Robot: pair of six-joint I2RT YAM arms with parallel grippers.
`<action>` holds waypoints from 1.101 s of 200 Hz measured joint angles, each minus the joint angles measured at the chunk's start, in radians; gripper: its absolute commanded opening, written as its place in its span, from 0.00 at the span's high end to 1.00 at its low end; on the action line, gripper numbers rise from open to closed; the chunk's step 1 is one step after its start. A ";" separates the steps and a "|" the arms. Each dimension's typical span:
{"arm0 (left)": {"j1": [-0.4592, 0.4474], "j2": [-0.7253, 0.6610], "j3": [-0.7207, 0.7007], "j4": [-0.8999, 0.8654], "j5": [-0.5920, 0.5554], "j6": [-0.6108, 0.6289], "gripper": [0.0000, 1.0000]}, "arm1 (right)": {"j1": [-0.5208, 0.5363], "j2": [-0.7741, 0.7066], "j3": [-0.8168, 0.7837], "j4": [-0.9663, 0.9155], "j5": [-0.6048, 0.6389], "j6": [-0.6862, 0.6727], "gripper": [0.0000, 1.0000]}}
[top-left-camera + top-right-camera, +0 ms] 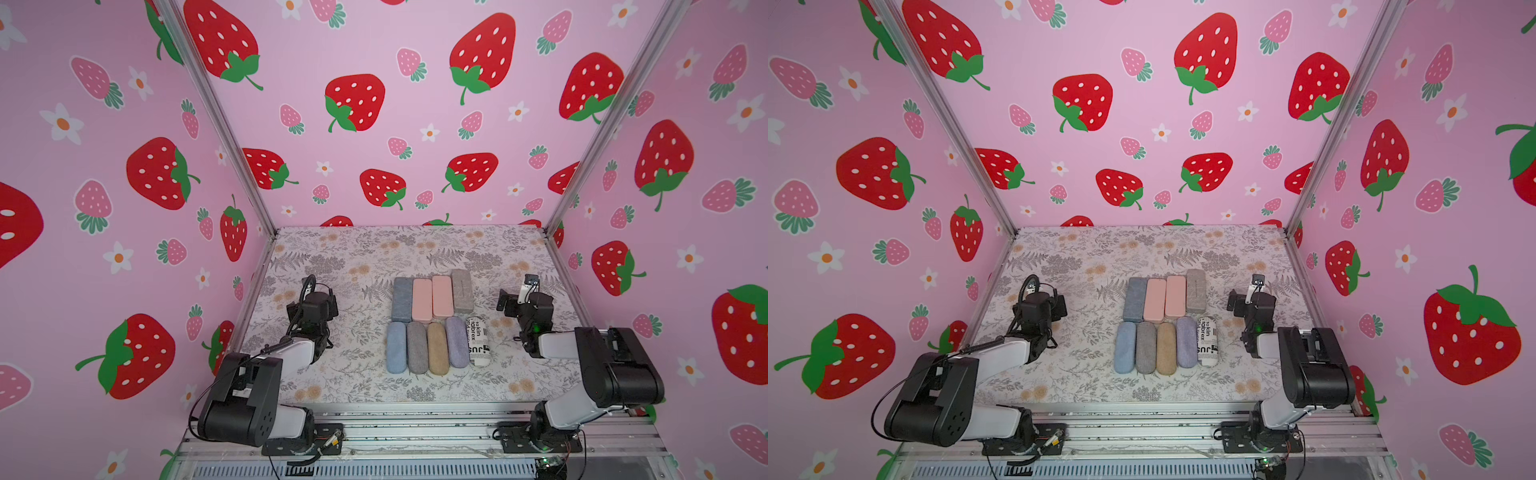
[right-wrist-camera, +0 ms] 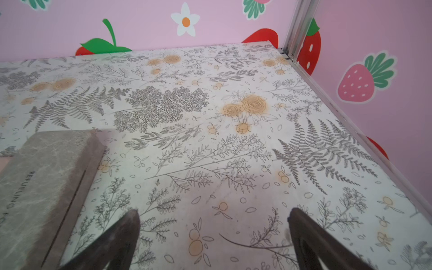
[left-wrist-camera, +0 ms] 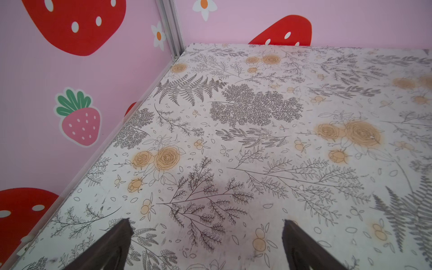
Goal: Close the glasses case
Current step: Reset both arms
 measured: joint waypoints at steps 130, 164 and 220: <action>0.023 0.129 0.052 0.091 0.044 0.039 0.00 | -0.003 0.000 0.001 -0.002 -0.014 0.000 0.01; 0.056 0.136 0.103 0.050 0.079 0.027 0.00 | -0.006 0.000 0.002 -0.007 -0.024 0.000 0.01; 0.064 0.140 0.106 0.014 0.104 0.023 0.01 | -0.007 0.000 0.009 -0.013 -0.030 0.000 0.01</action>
